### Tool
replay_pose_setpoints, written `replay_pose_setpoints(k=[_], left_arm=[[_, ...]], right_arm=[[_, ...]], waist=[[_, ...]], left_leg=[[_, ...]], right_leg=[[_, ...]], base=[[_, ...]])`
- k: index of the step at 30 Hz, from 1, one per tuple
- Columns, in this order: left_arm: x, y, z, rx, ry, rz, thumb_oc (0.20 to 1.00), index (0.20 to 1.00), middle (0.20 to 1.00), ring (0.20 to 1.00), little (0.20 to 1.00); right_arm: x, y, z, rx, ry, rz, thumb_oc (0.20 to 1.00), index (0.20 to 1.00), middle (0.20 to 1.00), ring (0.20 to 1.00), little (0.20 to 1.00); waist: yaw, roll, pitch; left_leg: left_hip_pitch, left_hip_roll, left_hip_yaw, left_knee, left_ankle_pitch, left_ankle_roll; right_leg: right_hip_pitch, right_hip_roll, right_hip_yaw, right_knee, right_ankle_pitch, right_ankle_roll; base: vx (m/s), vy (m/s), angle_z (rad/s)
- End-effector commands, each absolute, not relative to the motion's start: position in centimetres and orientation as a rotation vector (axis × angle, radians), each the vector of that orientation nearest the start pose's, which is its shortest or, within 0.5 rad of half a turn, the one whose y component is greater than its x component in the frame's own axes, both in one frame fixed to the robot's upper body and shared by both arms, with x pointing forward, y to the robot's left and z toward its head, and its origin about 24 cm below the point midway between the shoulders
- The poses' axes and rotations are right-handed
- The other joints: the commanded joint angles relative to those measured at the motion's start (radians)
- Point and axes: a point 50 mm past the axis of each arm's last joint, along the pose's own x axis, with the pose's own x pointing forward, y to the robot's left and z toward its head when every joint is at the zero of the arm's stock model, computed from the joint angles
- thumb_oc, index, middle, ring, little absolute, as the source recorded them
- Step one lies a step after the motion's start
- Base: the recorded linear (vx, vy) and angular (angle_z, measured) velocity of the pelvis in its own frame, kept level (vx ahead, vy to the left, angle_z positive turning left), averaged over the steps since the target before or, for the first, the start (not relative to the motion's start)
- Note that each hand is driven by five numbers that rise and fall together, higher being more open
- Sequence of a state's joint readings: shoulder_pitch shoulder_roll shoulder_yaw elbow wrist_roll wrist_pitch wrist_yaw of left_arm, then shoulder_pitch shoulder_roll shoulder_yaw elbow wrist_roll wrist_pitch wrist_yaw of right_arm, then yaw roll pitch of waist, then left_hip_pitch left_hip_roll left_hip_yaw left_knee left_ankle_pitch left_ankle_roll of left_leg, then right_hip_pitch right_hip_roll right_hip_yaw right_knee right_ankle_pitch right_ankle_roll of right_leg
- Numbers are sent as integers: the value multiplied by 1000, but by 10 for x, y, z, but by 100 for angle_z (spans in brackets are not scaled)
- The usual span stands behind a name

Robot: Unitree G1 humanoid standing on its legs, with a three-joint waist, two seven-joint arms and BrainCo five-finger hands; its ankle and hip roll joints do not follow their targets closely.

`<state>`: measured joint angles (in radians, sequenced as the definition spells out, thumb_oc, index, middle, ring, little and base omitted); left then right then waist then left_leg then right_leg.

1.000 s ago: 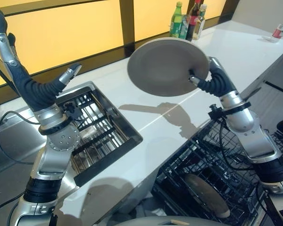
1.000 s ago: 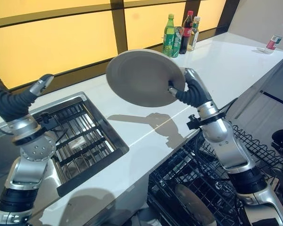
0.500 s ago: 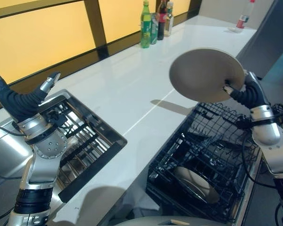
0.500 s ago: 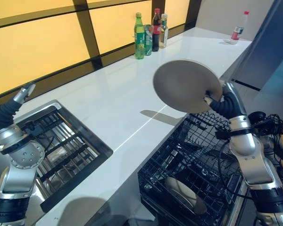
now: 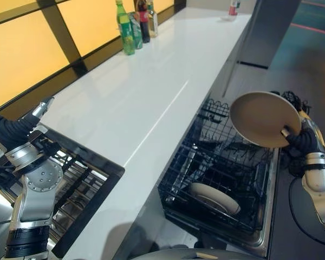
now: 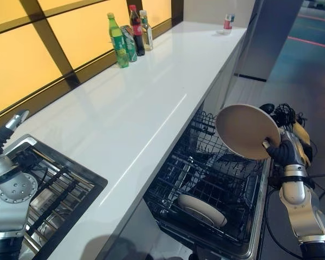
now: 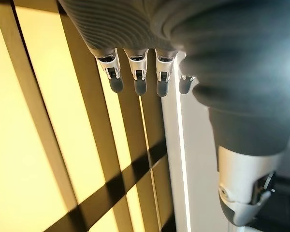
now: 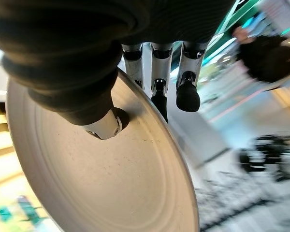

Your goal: Pick up plates and place into dishwasher.

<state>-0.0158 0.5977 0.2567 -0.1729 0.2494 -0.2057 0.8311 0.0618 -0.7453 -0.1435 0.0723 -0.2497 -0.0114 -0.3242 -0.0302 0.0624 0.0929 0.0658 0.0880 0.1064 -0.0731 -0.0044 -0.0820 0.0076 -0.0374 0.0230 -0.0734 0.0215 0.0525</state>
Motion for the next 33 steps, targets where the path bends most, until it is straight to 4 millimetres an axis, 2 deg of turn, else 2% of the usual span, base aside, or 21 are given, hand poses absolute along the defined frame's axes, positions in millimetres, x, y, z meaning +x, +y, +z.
replay_pose_setpoints(k=[1, 8, 18, 29, 33], left_arm=[[217, 302, 208, 743, -881, 944, 1000, 1000, 1000, 1000, 1000], [219, 297, 220, 746, -950, 973, 1000, 1000, 1000, 1000, 1000], [237, 286, 240, 750, -1015, 957, 1000, 1000, 1000, 1000, 1000], [243, 288, 254, 750, -1047, 968, 1000, 1000, 1000, 1000, 1000], [243, 289, 253, 747, -1049, 974, 1000, 1000, 1000, 1000, 1000]], right_arm=[[250, -324, 136, -1078, -217, -541, 200, 200, 200, 200, 200], [256, -338, 130, -1252, -147, -584, 200, 200, 200, 200, 200], [287, -333, 149, -1299, -182, -500, 200, 200, 200, 200, 200], [302, -333, 165, -1255, -215, -488, 200, 200, 200, 200, 200], [303, -329, 177, -1052, -304, -509, 200, 200, 200, 200, 200]], waist=[[-13, -65, 35], [-4, -55, 125], [26, -56, 207], [46, -56, 250], [47, -56, 256]], left_leg=[[-104, -38, -38, 93, -74, 37], [-190, -34, -64, 133, -53, 27], [-281, -27, -113, 183, -35, 13], [-326, -24, -135, 199, -26, 10], [-320, -28, -138, 195, -28, 13]], right_leg=[[-60, -40, 0, 75, -48, 42], [-119, -20, 1, 100, -48, 27], [-177, -11, -14, 129, -51, 14], [-217, -8, -45, 151, -54, 1], [-213, -9, -56, 152, -55, -4]], base=[[-183, -112, -1], [-101, -107, -8], [-37, -93, 0], [-2, -37, -1], [0, 0, 0]])
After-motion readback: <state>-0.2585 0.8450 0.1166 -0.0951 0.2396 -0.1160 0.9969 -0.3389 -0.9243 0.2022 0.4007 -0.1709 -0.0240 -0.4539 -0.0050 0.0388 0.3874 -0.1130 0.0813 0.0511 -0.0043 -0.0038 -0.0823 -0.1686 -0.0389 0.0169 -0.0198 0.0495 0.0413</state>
